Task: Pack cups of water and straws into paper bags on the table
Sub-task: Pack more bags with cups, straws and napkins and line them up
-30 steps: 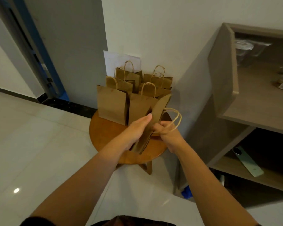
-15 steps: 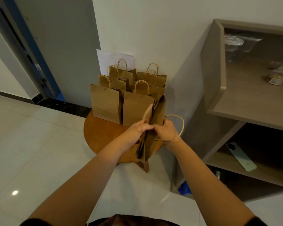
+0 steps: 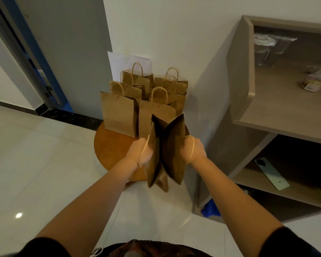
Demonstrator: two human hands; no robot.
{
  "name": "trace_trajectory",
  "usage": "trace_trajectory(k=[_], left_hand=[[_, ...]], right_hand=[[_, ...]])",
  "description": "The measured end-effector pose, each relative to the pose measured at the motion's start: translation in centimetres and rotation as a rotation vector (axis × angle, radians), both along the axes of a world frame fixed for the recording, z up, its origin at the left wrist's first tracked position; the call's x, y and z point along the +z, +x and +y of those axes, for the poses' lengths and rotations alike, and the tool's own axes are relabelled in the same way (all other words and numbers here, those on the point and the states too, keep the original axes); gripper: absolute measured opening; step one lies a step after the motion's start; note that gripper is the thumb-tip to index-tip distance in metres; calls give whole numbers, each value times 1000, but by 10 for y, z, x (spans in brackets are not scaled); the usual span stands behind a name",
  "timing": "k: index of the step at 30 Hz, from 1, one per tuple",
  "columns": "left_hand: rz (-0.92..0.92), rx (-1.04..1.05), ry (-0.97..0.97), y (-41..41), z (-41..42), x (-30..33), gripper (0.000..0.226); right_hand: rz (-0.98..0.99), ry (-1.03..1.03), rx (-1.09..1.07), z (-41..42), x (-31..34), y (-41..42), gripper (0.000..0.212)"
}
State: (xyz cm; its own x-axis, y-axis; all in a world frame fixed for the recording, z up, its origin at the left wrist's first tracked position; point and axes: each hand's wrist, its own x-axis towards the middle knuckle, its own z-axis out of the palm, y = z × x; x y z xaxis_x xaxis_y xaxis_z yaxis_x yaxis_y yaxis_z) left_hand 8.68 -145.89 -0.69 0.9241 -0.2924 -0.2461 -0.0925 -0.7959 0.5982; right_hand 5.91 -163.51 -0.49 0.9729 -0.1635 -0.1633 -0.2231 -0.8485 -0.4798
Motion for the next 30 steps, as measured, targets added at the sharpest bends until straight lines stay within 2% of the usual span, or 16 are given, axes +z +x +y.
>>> trace_trajectory(k=[5,8,12,15,18,21,26,30], left_hand=[[-76,179,151,16,30,-12,21],[-105,249,292,20,42,-15,29],[-77,279,309,23,44,-21,24],[6,227,187,23,45,-28,23],[92,187,16,25,47,-35,22],[133,194,-34,27,46,-38,15],[189,220,-49,33,47,-48,12],[236,209,-69,51,48,-54,26]], right_hand=[[51,-287,-70,-10,14,5,18],[67,-335,-88,-19,14,8,19],[78,-286,-119,-20,10,12,18],[88,-186,-109,-23,5,14,15],[159,59,-117,-28,-1,19,11],[251,259,-207,-27,-7,24,11],[258,283,-173,-19,-22,38,22],[289,288,-138,-7,-35,63,32]])
